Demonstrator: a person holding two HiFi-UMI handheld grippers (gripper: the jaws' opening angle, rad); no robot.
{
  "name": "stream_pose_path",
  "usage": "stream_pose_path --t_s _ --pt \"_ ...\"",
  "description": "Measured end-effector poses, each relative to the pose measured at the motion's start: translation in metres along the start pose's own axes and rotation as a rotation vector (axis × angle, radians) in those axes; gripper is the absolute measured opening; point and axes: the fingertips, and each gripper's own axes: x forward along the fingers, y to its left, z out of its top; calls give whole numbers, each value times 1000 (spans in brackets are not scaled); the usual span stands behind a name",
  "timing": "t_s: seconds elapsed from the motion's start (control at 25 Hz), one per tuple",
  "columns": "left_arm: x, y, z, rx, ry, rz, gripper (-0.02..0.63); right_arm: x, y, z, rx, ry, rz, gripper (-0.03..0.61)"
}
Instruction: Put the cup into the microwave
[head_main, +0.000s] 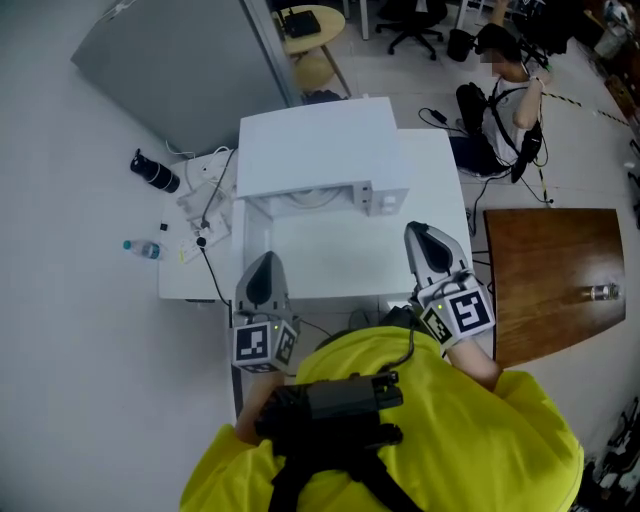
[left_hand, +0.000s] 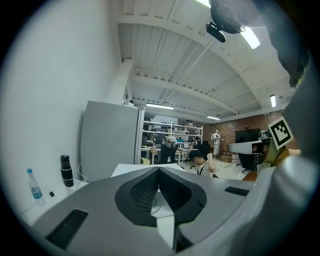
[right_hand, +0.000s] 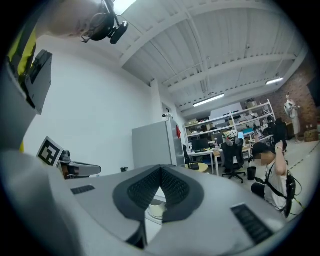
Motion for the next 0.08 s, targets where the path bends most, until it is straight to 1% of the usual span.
stream_pose_path --t_s 0.08 --pt "3 -2 -3 4 12 -12 0 -1 -1 -2 0 4 -5 4"
